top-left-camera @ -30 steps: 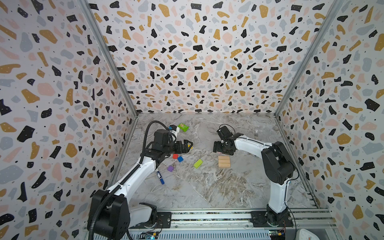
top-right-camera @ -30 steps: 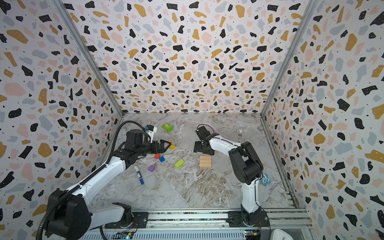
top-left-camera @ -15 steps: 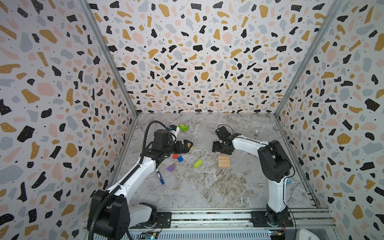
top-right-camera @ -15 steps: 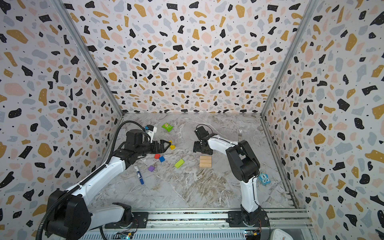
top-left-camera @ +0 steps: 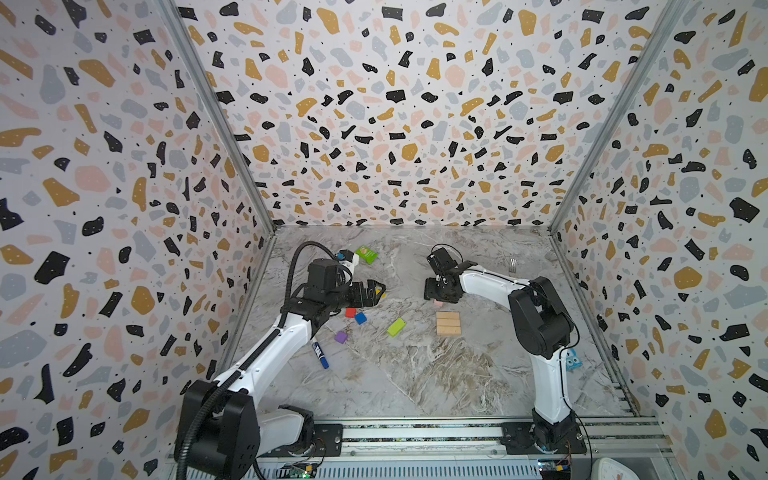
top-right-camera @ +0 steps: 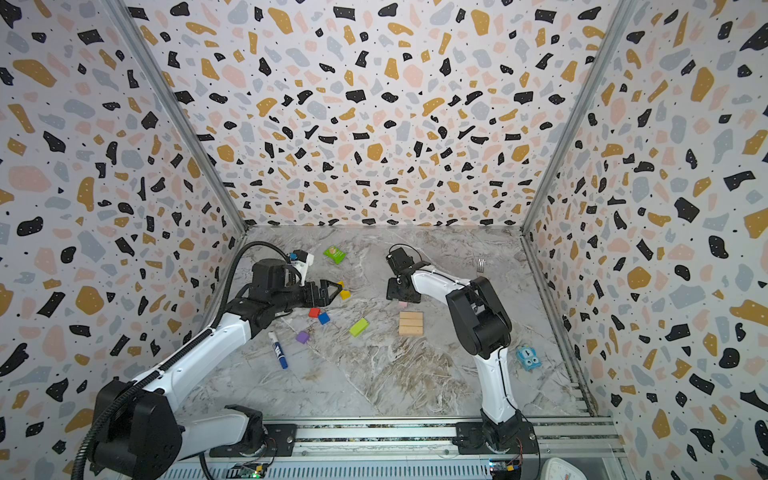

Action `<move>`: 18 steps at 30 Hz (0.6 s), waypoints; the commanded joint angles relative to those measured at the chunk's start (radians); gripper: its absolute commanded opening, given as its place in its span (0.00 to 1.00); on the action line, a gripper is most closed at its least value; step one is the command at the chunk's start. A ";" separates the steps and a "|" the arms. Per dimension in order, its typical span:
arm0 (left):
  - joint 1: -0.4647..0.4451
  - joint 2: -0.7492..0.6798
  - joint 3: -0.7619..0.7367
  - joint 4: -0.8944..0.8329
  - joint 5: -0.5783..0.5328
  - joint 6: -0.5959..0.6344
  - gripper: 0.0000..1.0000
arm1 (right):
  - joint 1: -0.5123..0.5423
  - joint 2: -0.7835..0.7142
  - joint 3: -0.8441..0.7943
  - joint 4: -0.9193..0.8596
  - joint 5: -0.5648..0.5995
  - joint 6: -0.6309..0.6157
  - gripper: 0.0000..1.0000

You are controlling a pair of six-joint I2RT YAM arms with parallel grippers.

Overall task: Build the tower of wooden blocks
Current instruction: 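Close the right gripper on the pink block and lift it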

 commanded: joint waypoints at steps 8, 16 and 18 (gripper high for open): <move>-0.004 -0.025 0.009 0.015 -0.005 0.015 1.00 | 0.042 0.044 0.073 -0.121 0.151 -0.037 0.44; -0.005 -0.026 0.008 0.015 -0.005 0.015 1.00 | 0.057 0.046 0.091 -0.141 0.213 -0.043 0.41; -0.004 -0.026 0.009 0.016 -0.005 0.016 1.00 | 0.061 0.045 0.094 -0.146 0.224 -0.045 0.40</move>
